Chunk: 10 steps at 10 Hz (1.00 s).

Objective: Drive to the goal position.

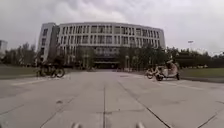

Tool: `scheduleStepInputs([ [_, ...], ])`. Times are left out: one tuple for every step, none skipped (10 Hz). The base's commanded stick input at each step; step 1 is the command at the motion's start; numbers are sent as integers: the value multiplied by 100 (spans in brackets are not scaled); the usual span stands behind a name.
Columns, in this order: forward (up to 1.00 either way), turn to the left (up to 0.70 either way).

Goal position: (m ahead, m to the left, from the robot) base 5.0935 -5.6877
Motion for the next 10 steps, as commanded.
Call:
scheduleStepInputs([
  [50, 0],
  [50, 0],
  [50, 0],
  [50, 0],
  [50, 0],
  [50, 0],
  [50, 0],
  [50, 0],
  [50, 0],
  [50, 0],
])
